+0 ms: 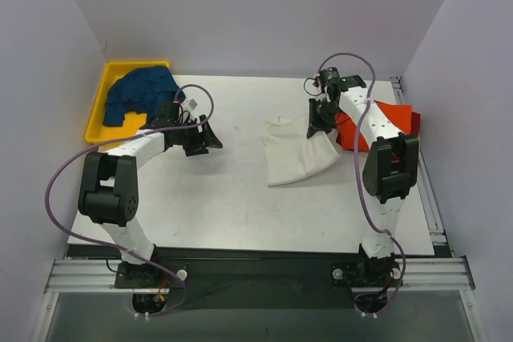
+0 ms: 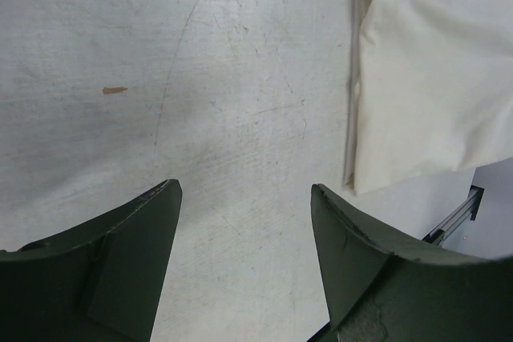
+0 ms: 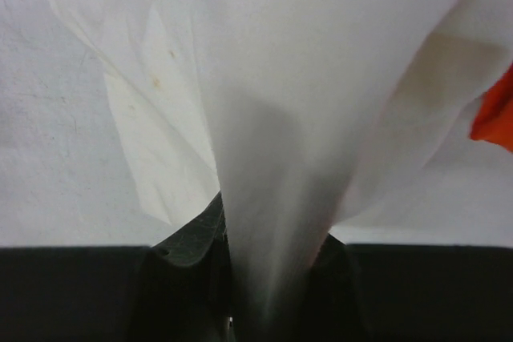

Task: Fold and stack the t-shirts
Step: Put the neatly folded tshirt into the corner of the board with the right arm

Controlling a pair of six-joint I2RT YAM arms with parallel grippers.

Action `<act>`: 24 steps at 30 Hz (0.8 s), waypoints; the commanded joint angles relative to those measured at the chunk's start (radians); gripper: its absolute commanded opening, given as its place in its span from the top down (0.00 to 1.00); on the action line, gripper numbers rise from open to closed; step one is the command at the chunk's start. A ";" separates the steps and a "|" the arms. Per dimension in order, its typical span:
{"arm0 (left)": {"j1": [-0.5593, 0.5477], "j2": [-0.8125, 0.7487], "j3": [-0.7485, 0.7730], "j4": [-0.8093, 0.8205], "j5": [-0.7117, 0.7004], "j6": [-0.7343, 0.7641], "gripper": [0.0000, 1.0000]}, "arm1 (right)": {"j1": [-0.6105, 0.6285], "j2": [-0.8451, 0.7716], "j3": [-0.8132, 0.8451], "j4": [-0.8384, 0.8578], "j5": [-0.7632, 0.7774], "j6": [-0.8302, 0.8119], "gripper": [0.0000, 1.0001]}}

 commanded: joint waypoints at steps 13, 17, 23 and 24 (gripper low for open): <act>0.008 -0.151 -0.126 0.027 -0.060 -0.009 0.23 | -0.109 0.160 0.459 -0.367 0.298 -0.203 1.00; 0.006 -0.177 -0.143 0.022 -0.077 -0.029 0.23 | -0.161 0.192 0.548 -0.390 0.333 -0.222 1.00; 0.006 -0.216 -0.209 0.048 -0.094 -0.069 0.23 | -0.228 0.218 0.637 -0.379 0.318 -0.215 1.00; 0.006 -0.222 -0.217 0.053 -0.101 -0.080 0.23 | -0.237 0.218 0.657 -0.374 0.307 -0.215 1.00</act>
